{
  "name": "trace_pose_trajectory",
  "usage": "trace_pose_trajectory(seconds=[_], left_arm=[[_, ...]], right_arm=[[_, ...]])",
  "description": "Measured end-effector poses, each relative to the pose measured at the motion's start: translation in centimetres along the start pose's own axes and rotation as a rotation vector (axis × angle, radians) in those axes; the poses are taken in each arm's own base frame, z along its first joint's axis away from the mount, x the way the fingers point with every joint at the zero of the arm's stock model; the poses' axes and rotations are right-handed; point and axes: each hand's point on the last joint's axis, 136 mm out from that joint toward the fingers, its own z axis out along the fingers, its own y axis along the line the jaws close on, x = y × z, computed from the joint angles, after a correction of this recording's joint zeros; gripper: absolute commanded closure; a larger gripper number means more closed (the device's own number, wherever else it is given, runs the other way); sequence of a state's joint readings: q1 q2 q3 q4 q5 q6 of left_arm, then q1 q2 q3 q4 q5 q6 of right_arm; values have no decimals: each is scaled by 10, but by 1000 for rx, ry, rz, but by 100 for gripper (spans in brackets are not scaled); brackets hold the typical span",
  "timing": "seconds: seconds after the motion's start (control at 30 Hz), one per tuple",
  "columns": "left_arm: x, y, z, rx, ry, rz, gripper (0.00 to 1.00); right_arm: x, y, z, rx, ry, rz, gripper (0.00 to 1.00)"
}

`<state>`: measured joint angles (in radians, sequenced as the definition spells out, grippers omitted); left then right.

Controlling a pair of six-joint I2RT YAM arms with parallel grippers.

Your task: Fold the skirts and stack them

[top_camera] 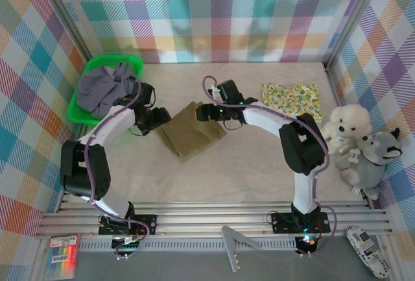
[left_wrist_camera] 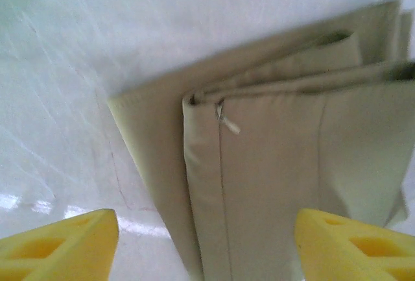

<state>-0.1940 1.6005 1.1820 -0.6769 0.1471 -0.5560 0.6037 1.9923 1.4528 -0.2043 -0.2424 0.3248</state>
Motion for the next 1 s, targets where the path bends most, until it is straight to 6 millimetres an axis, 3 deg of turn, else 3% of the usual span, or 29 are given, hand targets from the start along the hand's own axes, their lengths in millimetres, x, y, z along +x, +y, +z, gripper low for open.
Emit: trace_pose_trajectory(seconds=[0.13,0.3,0.47,0.6,0.73,0.9,1.0], left_arm=[[14,0,20,24,77,-46,39],[17,-3,48,31,132,-79,47],[19,10,78,-36,168,-107,75],[15,13,82,-40,160,-112,91],[13,14,81,-39,157,-81,99],[7,18,80,-60,134,-26,100],[2,22,79,-75,118,2,100]], right_arm=[[-3,-12,31,32,80,-94,43],[8,-13,50,-9,161,-125,47],[9,7,47,-118,182,-131,43],[12,-8,47,-38,171,-86,53],[33,-37,31,81,184,20,59],[44,-63,12,173,179,91,67],[57,-70,10,196,201,111,80]])
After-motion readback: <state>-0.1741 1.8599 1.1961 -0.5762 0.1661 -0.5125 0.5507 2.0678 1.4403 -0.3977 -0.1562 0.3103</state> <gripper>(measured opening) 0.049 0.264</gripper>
